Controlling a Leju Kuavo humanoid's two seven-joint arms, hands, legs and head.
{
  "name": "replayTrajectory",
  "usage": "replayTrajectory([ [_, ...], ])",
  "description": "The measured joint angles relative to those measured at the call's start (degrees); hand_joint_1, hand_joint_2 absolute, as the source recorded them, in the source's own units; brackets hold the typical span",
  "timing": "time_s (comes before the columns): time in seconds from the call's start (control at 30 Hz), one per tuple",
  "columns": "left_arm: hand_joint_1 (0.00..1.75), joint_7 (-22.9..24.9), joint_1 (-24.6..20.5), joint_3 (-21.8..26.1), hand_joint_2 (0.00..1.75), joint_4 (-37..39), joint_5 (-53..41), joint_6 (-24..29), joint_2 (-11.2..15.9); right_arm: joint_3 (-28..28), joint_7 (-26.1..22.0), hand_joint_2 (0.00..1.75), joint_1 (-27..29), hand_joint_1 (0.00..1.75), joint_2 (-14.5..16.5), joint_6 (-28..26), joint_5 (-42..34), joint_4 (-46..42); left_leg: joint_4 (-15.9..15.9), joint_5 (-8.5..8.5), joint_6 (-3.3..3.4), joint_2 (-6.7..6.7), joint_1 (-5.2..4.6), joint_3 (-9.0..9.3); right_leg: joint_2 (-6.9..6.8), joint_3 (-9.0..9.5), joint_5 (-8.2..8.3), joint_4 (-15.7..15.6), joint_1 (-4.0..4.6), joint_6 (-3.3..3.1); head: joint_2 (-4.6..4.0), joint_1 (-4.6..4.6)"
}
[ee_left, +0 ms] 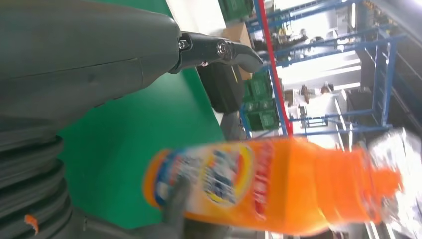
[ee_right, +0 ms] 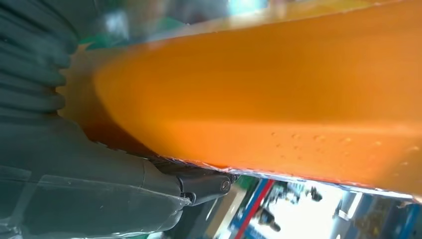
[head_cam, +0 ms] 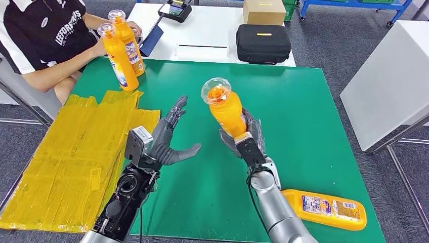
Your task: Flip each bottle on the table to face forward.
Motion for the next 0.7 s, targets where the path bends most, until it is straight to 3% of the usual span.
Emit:
replayTrajectory([
  [0.33, 0.00, 1.8, -3.8, -1.0, 1.75, 4.8, 5.6, -2.7, -1.3, 7.8, 0.5, 1.75, -0.9, 1.75, 4.1, 0.5, 3.2, 6.0, 0.0, 0.01, -0.01, 0.00, 0.03, -0.01, 0.00, -0.02, -0.01, 0.0, 0.02, -0.01, 0.00, 0.01],
  [0.7, 0.00, 3.0, -5.0, -1.0, 1.75, 8.1, 9.4, -5.4, -1.4, 10.0, 0.5, 1.75, -1.9, 1.75, 4.7, 0.7, 2.7, 8.4, 0.0, 0.01, -0.01, -0.01, -0.01, -0.03, 0.00, -0.02, 0.00, 0.0, -0.02, 0.00, 0.00, 0.02],
])
